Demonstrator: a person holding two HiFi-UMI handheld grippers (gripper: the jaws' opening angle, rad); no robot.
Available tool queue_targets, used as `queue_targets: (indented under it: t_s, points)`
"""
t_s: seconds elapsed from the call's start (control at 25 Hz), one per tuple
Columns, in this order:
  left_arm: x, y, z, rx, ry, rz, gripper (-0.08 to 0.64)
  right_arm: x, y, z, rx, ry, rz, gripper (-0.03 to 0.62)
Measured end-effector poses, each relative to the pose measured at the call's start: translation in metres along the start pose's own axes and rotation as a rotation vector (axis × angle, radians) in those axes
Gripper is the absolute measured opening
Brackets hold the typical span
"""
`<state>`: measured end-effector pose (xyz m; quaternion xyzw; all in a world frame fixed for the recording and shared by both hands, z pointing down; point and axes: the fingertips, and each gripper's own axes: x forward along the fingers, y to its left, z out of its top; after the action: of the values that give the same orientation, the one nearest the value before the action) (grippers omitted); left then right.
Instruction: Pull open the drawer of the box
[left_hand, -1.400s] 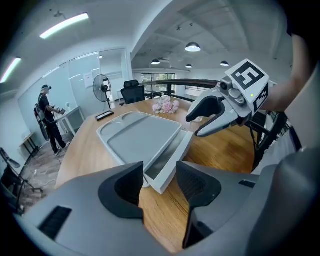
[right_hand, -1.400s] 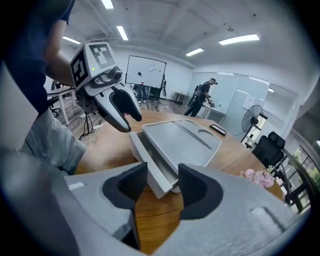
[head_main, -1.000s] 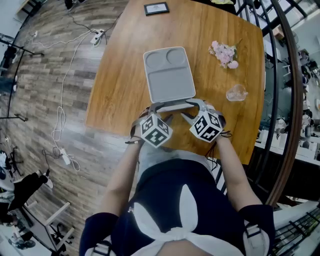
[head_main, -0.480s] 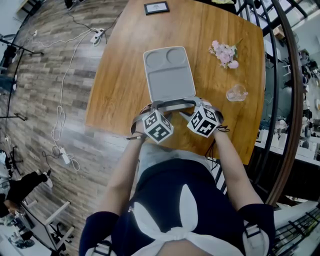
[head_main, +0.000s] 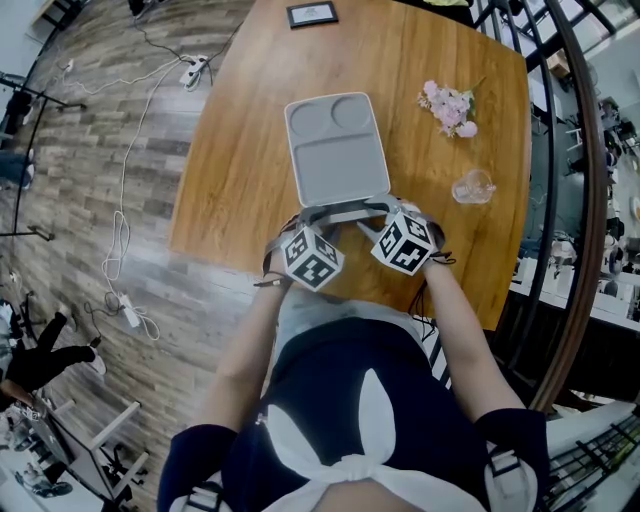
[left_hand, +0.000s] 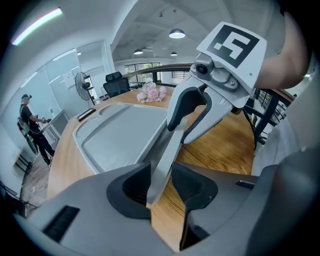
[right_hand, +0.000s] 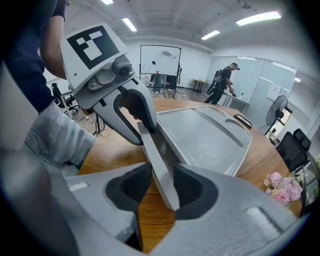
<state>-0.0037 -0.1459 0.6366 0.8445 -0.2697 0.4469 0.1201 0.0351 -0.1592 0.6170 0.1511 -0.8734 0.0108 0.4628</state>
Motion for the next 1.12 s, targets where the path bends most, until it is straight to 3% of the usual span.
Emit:
queue_targets:
  t_s: [0.4,1.12]
  points:
    - [-0.002,0.002,0.000,-0.063,-0.046,-0.032,0.147,0.001,0.000,0.000,-0.010,-0.028,-0.024,0.135]
    - [-0.011,-0.009,-0.002,-0.047,-0.022,-0.090,0.140,-0.005,0.011,0.001,-0.037,-0.017,-0.035,0.127]
